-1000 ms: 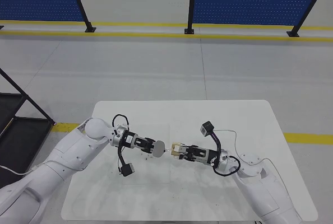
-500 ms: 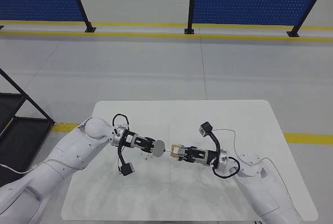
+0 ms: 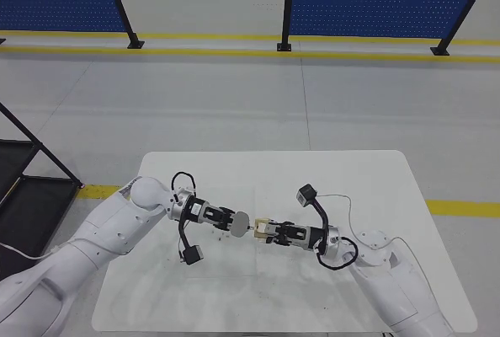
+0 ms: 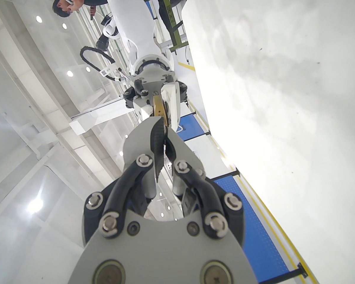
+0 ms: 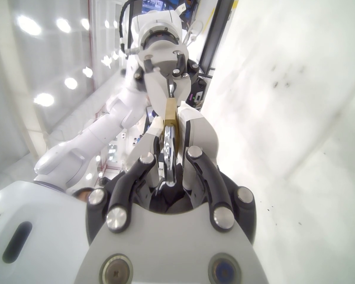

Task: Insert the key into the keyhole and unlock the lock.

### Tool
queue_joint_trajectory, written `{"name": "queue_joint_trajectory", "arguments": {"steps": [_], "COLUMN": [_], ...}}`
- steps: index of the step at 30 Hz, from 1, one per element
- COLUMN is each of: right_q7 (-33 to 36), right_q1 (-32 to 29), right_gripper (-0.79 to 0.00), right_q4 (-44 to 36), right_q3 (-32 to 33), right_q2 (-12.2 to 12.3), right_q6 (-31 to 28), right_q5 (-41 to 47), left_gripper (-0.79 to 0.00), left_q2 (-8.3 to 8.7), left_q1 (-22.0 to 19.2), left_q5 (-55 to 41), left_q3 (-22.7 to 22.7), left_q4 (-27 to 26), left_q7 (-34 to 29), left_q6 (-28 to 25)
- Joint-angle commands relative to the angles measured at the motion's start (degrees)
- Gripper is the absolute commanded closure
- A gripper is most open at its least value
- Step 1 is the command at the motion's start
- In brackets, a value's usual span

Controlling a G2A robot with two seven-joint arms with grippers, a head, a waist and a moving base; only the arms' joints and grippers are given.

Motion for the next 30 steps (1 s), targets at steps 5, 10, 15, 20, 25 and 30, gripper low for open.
{"name": "queue_joint_trajectory", "arguments": {"steps": [5, 10, 15, 20, 25, 30], "right_q7": [-0.39, -0.63, -1.14, -1.38, -1.77, -2.88], "right_q1": [-0.04, 0.01, -0.07, -0.24, -0.49, -0.82], "right_gripper": [0.000, 0.000, 0.000, 0.000, 0.000, 0.000], "right_q4": [-0.01, 0.04, 0.07, 0.13, 0.12, 0.01], "right_q3": [-0.49, -0.76, -0.75, -0.44, -0.05, 0.49], "right_q2": [-0.04, -0.05, -0.04, 0.04, 0.15, 0.27], "right_q6": [-0.05, -0.12, -0.15, -0.33, -0.53, -0.69], "right_q5": [-0.06, -0.09, 0.18, 0.62, 0.91, 0.50], "left_gripper": [0.000, 0.000, 0.000, -0.785, -0.785, -0.785], "left_q2": [-0.16, -0.31, -0.43, -0.44, -0.22, 0.42], "left_q1": [-0.12, -0.33, -0.51, -0.71, -0.70, -0.49], "left_q5": [-0.21, -0.27, -0.33, -0.42, -1.20, -6.94], "left_q3": [0.46, 0.85, 1.12, 1.17, 0.71, -1.58], "left_q4": [0.15, 0.21, 0.43, 0.61, 0.18, 0.42], "left_q7": [-0.27, -0.31, -0.38, -0.37, -0.18, 2.50], "left_q6": [0.28, 0.32, 0.39, 0.38, 0.19, -2.51]}}
